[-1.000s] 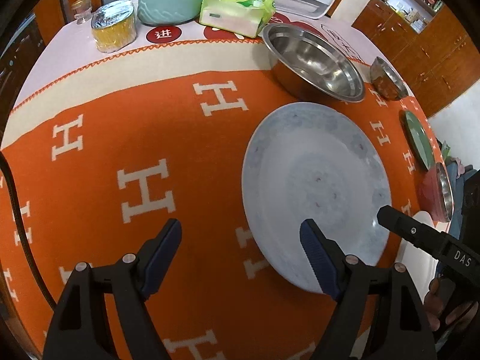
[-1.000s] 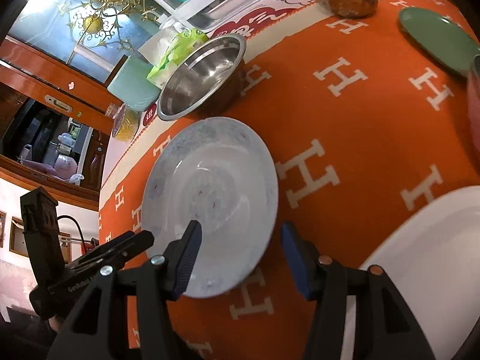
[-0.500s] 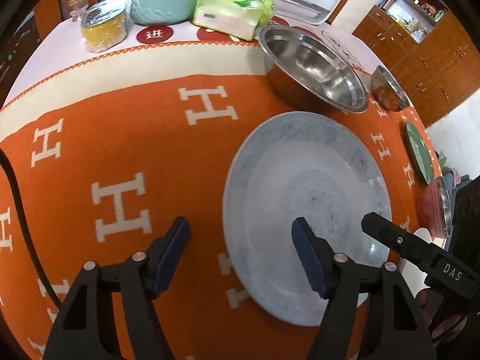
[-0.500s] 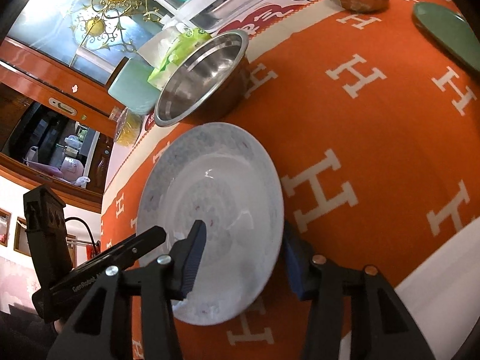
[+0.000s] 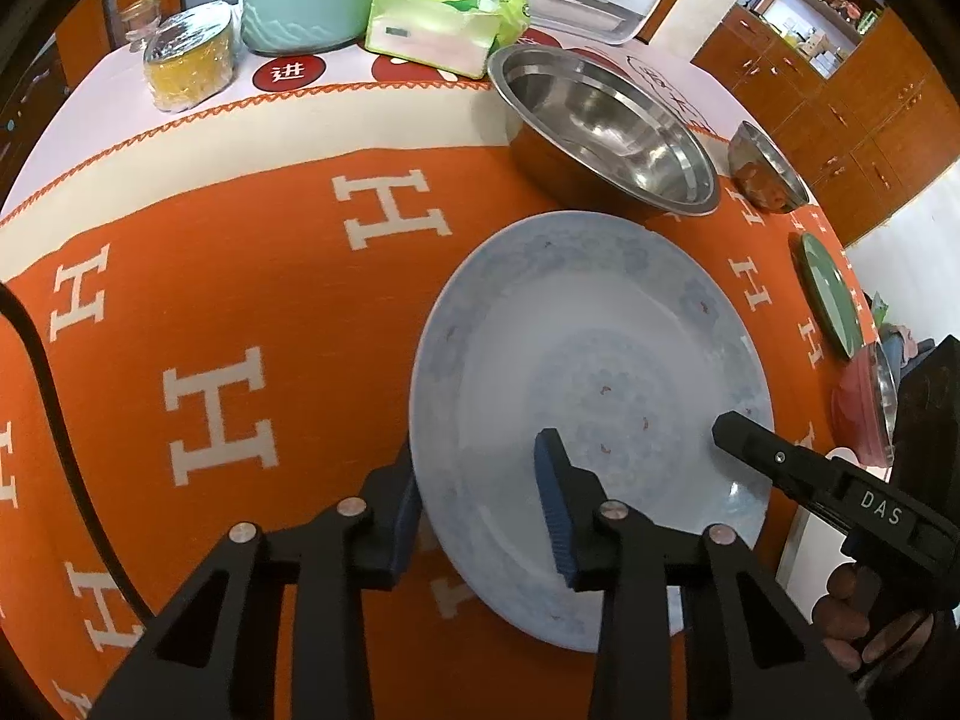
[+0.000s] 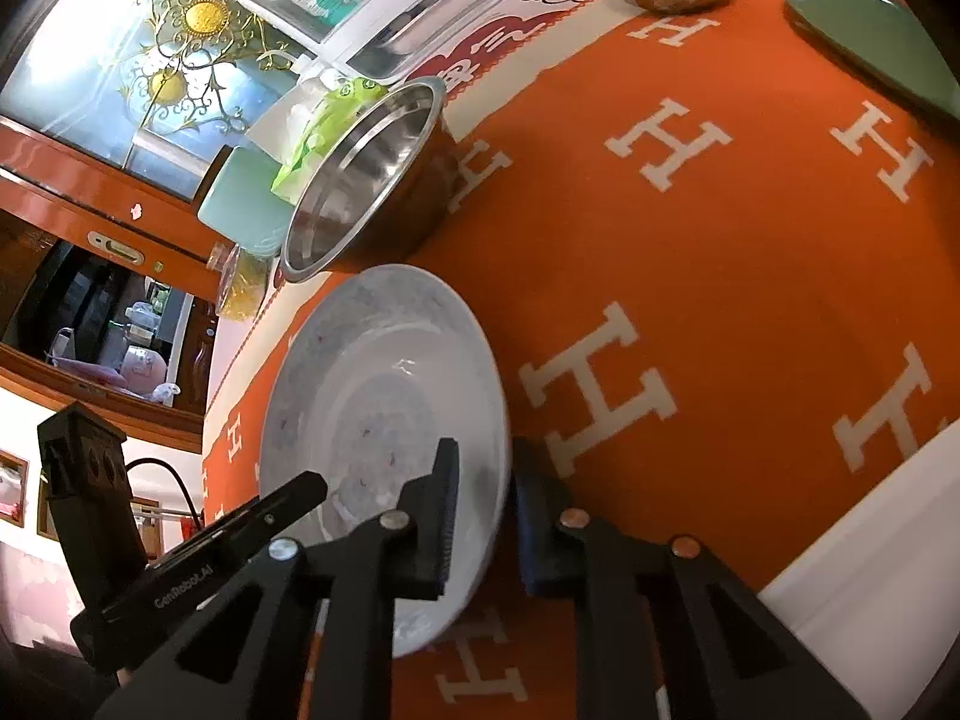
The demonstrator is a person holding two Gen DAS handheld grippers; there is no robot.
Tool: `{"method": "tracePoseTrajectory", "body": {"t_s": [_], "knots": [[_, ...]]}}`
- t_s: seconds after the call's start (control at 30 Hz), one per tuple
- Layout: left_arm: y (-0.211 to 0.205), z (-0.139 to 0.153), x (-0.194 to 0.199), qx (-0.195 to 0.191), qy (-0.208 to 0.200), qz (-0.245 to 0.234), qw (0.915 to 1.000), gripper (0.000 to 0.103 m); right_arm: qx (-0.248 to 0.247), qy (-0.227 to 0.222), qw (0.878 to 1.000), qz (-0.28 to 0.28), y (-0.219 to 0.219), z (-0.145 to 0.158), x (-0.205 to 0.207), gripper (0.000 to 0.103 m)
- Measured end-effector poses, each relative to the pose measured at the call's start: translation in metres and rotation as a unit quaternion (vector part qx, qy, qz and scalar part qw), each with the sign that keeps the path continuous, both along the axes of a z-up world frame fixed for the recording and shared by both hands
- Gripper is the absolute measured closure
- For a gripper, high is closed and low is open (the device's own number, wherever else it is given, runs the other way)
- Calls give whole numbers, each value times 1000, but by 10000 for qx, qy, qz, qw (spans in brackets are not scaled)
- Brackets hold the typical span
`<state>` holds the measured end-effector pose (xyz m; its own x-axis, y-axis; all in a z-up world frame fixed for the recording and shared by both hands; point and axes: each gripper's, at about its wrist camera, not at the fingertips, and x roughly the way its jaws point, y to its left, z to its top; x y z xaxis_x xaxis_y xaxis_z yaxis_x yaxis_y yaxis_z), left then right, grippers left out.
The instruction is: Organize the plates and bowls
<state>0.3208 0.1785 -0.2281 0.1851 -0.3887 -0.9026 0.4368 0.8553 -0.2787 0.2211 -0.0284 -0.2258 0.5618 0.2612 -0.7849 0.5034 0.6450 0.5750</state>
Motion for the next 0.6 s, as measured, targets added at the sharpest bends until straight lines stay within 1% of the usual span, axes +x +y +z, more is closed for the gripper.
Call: {"method": "tracePoseTrajectory", "body": {"t_s": [0.37,0.47,0.53,0.6], "knots": [[2,1,0,106,-18,-48,9999,71,-41,26,10000,9,1,1,1,87],[-1,1,-2,236,-103,-126,9996,73,-25,20,10000,1,2,0,1,87],[-2,1,-3,318,-171,-212,9991,73,-59,48,10000,-19,2,0,0,91],[-1,1,-2,316,-152,-213,9992,77,-56,81,9999,-50,0,-1,-1,94]]}}
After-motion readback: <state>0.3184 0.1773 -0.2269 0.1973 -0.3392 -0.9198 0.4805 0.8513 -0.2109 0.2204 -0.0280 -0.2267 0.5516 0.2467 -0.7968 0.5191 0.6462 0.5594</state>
